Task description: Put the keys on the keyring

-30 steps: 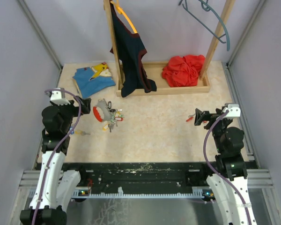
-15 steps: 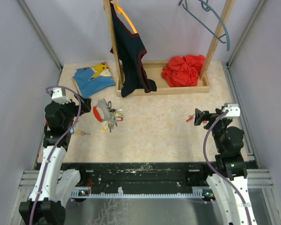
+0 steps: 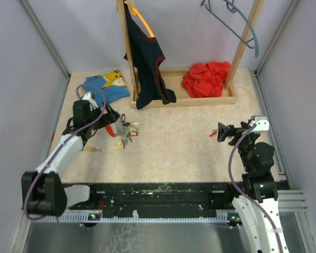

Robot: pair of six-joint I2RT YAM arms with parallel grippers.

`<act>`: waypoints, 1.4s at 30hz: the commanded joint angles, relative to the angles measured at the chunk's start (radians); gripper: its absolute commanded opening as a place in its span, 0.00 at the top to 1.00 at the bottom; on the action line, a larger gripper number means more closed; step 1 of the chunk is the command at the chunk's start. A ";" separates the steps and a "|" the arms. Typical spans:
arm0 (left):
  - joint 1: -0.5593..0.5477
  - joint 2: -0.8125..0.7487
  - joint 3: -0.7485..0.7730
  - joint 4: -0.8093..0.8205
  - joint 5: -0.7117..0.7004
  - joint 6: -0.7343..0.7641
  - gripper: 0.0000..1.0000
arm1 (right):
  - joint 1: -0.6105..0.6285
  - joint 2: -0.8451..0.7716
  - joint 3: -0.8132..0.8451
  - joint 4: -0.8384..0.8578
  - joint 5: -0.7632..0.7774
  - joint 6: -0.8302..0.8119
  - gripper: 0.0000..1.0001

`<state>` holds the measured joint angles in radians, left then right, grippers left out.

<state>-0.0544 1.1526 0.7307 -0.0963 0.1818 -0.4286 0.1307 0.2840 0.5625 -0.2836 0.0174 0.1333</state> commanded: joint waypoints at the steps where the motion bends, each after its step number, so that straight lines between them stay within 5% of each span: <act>1: -0.107 0.143 0.100 -0.019 -0.118 -0.039 0.03 | 0.008 -0.005 0.005 0.050 -0.022 0.007 0.01; 16: -0.206 0.532 0.272 -0.088 -0.382 -0.021 0.05 | 0.007 -0.014 -0.002 0.063 -0.043 0.008 0.01; 34: -0.276 0.648 0.269 -0.139 -0.184 0.006 0.56 | 0.009 -0.020 -0.006 0.072 -0.074 0.014 0.01; 42: -0.404 0.581 0.230 -0.104 -0.093 0.084 0.60 | 0.009 0.031 -0.008 0.099 -0.221 0.080 0.01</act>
<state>-0.3889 1.7557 1.0016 -0.1581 -0.0158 -0.3912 0.1307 0.2790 0.5495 -0.2623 -0.1032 0.1627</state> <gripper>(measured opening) 0.438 0.985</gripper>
